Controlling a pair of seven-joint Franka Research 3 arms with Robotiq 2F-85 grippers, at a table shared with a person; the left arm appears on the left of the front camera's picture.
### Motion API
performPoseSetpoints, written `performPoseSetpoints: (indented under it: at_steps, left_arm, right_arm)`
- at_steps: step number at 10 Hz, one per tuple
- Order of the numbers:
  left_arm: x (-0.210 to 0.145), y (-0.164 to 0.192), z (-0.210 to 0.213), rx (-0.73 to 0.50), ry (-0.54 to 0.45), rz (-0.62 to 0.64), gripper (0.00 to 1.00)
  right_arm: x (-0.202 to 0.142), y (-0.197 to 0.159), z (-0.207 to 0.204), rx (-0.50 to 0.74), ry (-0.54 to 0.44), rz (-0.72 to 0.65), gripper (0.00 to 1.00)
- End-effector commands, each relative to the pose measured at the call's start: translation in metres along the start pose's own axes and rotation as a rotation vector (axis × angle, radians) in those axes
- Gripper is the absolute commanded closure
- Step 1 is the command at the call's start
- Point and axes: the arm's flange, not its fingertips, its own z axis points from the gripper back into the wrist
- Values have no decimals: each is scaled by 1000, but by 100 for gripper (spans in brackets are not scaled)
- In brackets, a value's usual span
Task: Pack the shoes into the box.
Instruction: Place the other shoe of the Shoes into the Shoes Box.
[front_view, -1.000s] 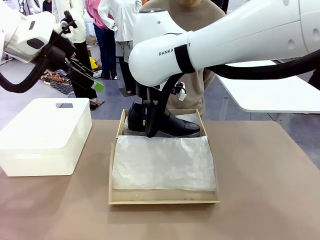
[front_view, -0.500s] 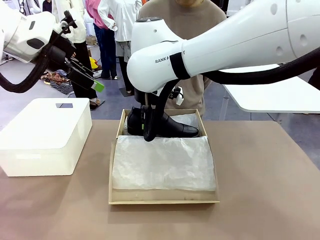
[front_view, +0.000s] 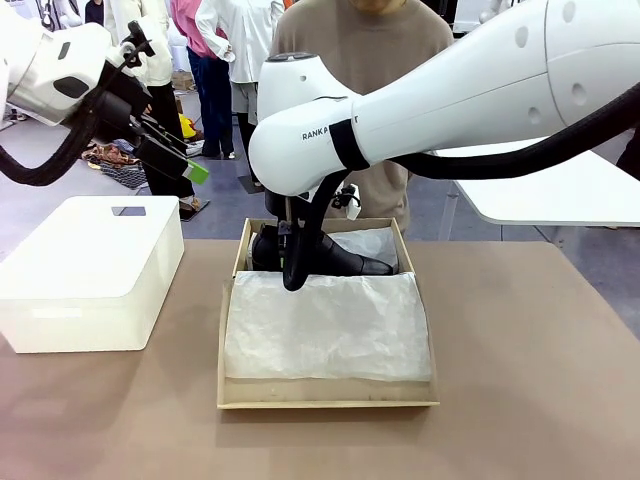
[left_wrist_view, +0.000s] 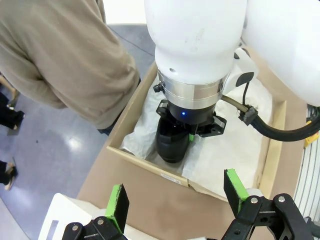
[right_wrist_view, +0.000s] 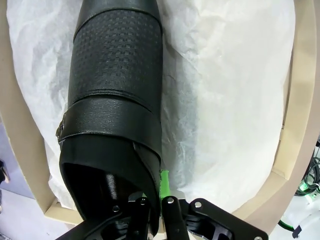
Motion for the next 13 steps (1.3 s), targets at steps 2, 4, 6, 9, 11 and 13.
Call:
performPoseSetpoints:
  at_steps: [2, 4, 6, 9, 11, 13]
  left_arm:
    - [-2, 2, -1, -18, -18, -8, 0]
    - [-2, 2, -1, -18, -18, -8, 0]
    - [-2, 2, -1, -18, -18, -8, 0]
    - [-2, 2, -1, -18, -18, -8, 0]
    - [-2, 2, -1, -18, -18, -8, 0]
    - [-2, 2, -1, -18, -18, -8, 0]
  right_arm:
    - [-3, 5, 5, 40, 21, -21, 100]
    - [-2, 5, 4, 2, 31, -19, 61]
    - [-1, 5, 11, -17, 48, -21, 22]
    - [9, 2, 48, -6, 71, -25, 0]
    - [11, 1, 58, -14, 75, -18, 0]
    - [13, -3, 63, -29, 85, -11, 0]
